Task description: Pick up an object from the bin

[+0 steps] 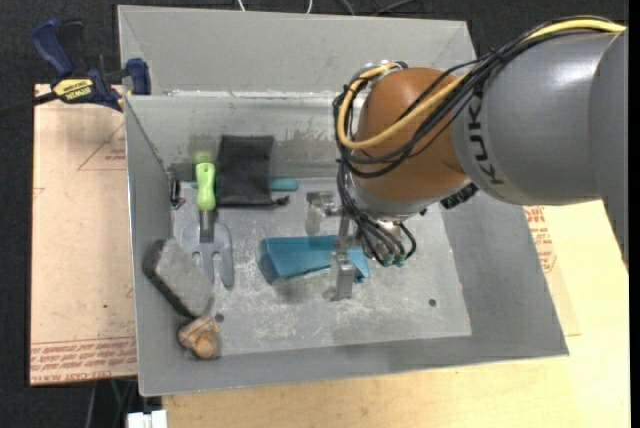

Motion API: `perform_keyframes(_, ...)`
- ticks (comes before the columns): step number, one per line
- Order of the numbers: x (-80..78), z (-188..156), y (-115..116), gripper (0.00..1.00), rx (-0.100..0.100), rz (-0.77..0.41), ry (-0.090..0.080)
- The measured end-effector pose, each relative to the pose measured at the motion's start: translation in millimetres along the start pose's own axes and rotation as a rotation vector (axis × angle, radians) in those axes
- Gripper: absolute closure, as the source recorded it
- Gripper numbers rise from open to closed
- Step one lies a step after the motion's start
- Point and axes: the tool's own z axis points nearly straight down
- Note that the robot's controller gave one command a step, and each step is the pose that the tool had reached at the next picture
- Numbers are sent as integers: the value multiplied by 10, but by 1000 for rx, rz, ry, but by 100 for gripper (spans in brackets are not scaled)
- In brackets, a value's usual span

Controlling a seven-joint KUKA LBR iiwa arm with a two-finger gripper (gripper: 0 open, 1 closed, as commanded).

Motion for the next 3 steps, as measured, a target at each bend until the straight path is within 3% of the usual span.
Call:
perform_keyframes(1, -140, 250, 158, 0, -1, 86, 1)
perform_keyframes(2, -255, 786, 7, 0, 1, 126, 4)
perform_keyframes(3, -321, 741, -4, 100, -2, 57, -6)
